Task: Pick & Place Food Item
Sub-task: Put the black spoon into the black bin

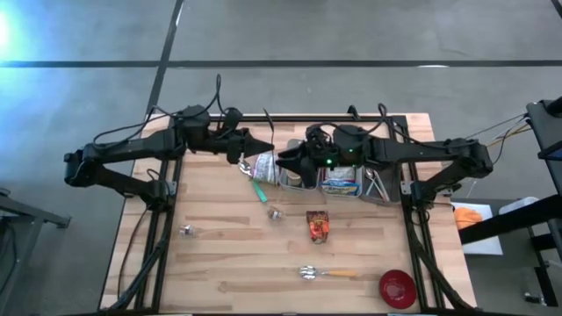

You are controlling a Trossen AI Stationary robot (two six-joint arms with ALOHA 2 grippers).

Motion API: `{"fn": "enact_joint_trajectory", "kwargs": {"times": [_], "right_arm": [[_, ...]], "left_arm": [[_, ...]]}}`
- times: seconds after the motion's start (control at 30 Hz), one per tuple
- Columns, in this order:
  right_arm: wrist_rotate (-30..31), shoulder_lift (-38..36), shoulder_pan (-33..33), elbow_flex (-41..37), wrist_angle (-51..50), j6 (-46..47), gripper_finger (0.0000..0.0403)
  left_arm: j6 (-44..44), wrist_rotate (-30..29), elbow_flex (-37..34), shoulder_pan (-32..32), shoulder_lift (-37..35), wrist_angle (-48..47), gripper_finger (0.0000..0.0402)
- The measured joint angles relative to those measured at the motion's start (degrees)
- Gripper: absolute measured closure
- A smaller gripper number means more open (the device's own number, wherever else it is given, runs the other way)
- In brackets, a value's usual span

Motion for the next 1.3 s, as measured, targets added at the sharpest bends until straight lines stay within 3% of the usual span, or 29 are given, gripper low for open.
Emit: {"fn": "enact_joint_trajectory", "kwargs": {"times": [0.27, 0.9, 1.3], "right_arm": [[-3.1, 0.2, 0.0, 0.0, 2.6, -0.2, 0.0215], [-1.5, 2.0, -0.3, 0.0, 2.6, -0.7, 0.0221], [-1.6, 2.2, -0.3, 0.1, 2.9, -0.7, 0.0339]], "left_arm": [[0.0, 0.0, 0.0, 0.0, 1.4, 0.3, 0.0401], [-0.1, 0.4, -0.1, -1.0, 2.4, 1.9, 0.0401], [-0.2, 0.0, -0.2, -1.4, 2.4, 2.1, 0.0401]]}}
